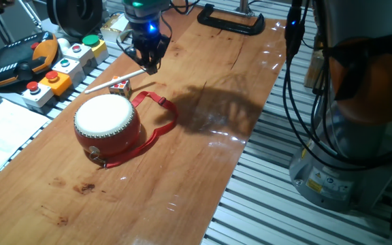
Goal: Play the drum
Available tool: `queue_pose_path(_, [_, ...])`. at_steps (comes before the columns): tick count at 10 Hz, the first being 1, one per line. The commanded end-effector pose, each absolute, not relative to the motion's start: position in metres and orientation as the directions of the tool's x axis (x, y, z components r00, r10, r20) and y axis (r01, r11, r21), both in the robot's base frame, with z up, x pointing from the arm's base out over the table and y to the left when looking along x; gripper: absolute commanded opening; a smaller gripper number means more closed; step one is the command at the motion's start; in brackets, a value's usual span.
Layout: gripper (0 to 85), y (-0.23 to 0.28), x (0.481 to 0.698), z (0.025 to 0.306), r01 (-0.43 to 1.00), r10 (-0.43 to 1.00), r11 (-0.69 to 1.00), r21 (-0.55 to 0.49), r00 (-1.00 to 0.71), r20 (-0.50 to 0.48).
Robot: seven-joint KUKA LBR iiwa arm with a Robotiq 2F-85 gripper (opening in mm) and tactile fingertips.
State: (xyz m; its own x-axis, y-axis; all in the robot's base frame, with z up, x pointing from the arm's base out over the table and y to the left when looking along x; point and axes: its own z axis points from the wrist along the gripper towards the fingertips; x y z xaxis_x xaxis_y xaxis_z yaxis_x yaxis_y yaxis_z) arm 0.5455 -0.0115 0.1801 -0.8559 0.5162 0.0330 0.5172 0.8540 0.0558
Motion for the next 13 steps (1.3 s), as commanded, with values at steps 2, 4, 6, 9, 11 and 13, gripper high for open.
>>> queue_pose_path(2, [0.7, -0.014, 0.547, 0.177, 0.702, 0.7, 0.708, 0.072, -0.712, 0.054])
queue_pose_path(4, [0.7, -0.015, 0.55, 0.173, 0.742, 0.741, 0.666, 0.073, -0.67, 0.048])
queue_pose_path(6, [0.7, -0.017, 0.552, 0.169, 0.782, 0.781, 0.619, 0.074, -0.623, 0.053])
queue_pose_path(9, [0.7, -0.018, 0.557, 0.161, 0.801, 0.8, 0.595, 0.071, -0.599, 0.049])
queue_pose_path(11, [0.7, -0.02, 0.559, 0.156, 0.813, 0.813, 0.578, 0.066, -0.581, 0.028])
queue_pose_path(13, [0.7, -0.021, 0.561, 0.155, 0.818, 0.819, 0.571, 0.069, -0.573, 0.034])
